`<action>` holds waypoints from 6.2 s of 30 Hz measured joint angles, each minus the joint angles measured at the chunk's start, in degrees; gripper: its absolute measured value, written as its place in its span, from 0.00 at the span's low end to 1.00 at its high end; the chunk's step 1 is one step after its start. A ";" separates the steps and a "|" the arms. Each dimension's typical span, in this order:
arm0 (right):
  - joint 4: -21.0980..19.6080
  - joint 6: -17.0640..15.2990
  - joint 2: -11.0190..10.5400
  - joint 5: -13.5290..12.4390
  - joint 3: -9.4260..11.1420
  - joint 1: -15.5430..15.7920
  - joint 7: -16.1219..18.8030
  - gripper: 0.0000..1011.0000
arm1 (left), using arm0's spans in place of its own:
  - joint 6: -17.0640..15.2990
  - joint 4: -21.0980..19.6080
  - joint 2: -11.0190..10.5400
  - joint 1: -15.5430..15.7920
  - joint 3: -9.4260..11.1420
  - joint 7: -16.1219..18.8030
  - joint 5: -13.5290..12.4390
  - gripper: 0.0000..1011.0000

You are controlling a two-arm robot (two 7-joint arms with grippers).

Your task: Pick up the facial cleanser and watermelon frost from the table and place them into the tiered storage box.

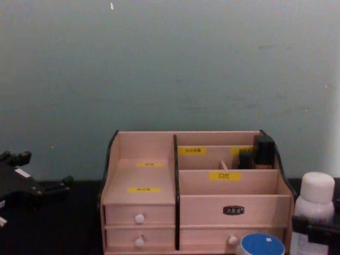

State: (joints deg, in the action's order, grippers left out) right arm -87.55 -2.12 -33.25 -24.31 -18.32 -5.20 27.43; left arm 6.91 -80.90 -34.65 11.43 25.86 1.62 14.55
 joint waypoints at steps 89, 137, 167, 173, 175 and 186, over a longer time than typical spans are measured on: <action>16.38 -3.45 10.89 -3.05 -7.97 -28.28 3.31 0.58 | 0.00 0.00 0.00 0.00 0.00 0.00 0.00 0.99; 29.96 0.67 17.30 0.14 -9.37 -34.09 6.10 0.58 | 0.00 0.00 0.00 0.00 0.00 0.00 0.00 0.99; 35.52 1.36 19.50 2.34 -9.78 -34.86 6.54 0.58 | 0.00 0.00 0.00 0.00 0.00 0.00 0.00 0.99; 35.46 1.35 19.48 2.89 -9.87 -34.87 6.47 0.58 | 0.00 0.00 0.00 0.00 0.00 0.00 0.00 0.99; 35.45 1.34 19.47 2.88 -9.87 -34.87 6.47 0.58 | 0.00 0.00 0.00 0.00 0.00 0.00 -0.01 0.99; 35.38 1.28 19.43 2.64 -9.82 -34.85 6.44 0.70 | 0.00 0.00 0.00 0.00 0.00 0.00 0.00 0.99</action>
State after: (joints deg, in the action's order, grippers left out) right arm -52.17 -0.84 -13.82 -21.67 -28.15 -40.06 33.87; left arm 6.91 -80.90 -34.64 11.43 25.86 1.62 14.55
